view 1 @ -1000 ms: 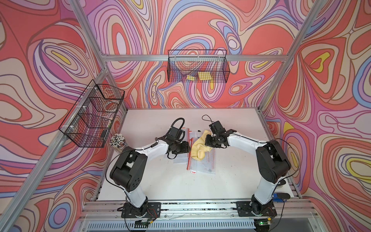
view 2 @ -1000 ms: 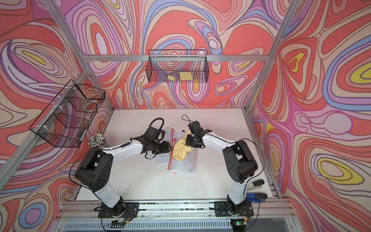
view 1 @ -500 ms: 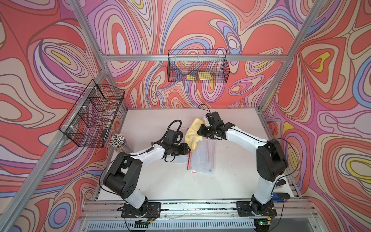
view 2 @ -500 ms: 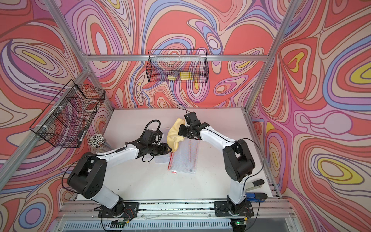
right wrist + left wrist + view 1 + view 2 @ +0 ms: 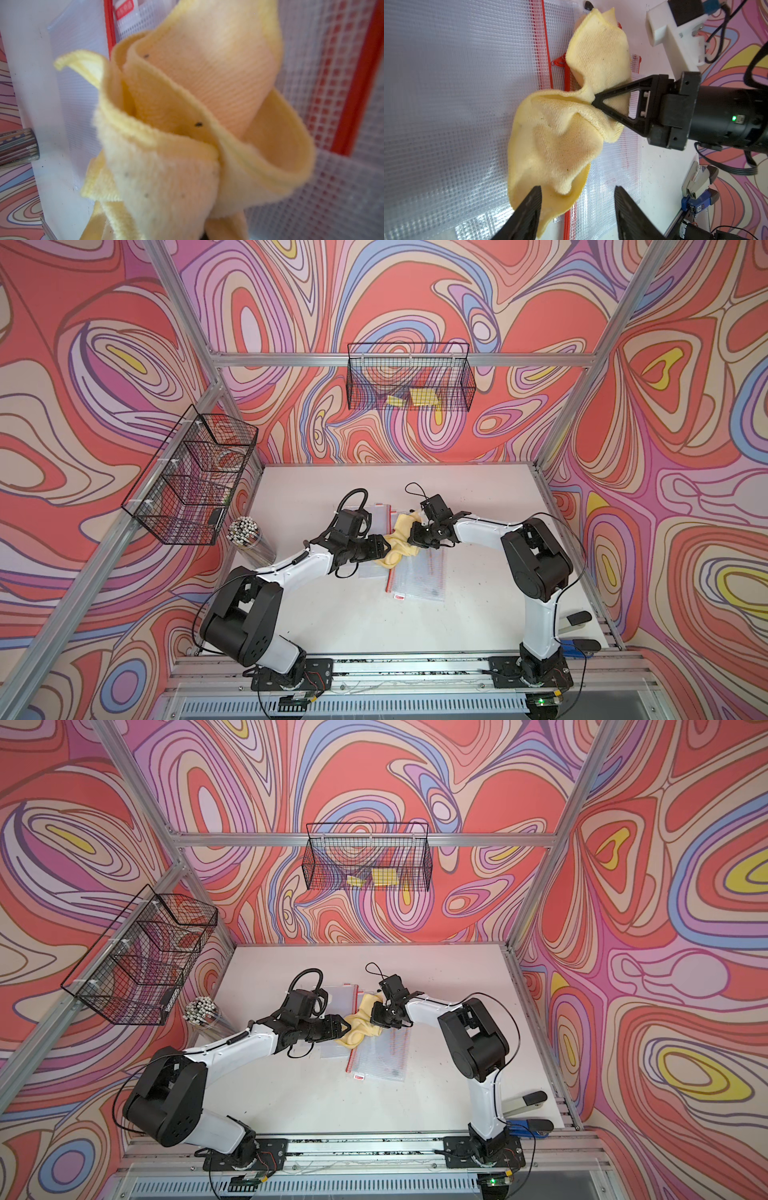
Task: Wipe the document bag
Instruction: Wipe the dirt from the document bag.
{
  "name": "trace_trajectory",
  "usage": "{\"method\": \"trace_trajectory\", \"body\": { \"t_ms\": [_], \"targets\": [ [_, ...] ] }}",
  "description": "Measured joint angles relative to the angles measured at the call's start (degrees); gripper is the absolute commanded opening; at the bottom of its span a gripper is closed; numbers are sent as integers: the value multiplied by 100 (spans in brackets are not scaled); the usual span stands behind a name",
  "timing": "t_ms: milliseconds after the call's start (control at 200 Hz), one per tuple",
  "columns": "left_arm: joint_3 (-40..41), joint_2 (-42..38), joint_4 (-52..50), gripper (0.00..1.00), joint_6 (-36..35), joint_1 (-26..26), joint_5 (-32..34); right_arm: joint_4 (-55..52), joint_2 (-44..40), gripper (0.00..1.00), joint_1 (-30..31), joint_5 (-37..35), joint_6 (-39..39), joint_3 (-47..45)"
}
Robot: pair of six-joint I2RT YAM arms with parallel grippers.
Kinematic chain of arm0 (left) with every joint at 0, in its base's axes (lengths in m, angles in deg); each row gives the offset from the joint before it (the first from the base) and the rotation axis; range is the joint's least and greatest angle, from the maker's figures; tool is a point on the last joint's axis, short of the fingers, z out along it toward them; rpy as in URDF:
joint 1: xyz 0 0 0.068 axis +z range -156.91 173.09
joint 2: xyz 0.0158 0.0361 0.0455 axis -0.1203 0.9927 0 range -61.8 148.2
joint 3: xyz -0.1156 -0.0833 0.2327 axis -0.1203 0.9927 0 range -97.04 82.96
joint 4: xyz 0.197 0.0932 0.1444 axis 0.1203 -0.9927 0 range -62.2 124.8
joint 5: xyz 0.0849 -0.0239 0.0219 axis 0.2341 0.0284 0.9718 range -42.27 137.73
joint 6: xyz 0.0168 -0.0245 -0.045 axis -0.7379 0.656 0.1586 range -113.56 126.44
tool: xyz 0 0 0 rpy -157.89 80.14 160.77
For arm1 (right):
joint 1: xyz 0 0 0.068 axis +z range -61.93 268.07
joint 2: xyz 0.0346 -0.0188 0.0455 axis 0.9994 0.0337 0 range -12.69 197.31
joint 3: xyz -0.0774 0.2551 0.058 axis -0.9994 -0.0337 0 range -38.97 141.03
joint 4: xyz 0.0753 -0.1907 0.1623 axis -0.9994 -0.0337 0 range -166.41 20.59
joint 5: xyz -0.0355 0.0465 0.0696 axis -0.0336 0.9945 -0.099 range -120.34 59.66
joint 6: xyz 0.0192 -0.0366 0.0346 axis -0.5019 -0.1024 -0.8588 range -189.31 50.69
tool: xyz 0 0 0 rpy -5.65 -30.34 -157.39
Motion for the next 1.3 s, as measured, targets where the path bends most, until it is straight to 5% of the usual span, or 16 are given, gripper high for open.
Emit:
{"method": "trace_trajectory", "body": {
  "t_ms": [315,626,1082,1302],
  "targets": [
    [177,-138,-9,58,-39,0,-52,216,-885,0,0,151,-291,-173],
    [960,-577,234,57,-155,-2,-494,-223,-2966,0,0,-962,-221,-96],
    [1685,-787,597,56,-48,-118,-920,-2549,-3630,0,437,-2531,278,-227],
    [1703,-815,619,56,-87,-197,-933,-2527,-2922,0,1104,-2774,273,-382]
  ]
}}
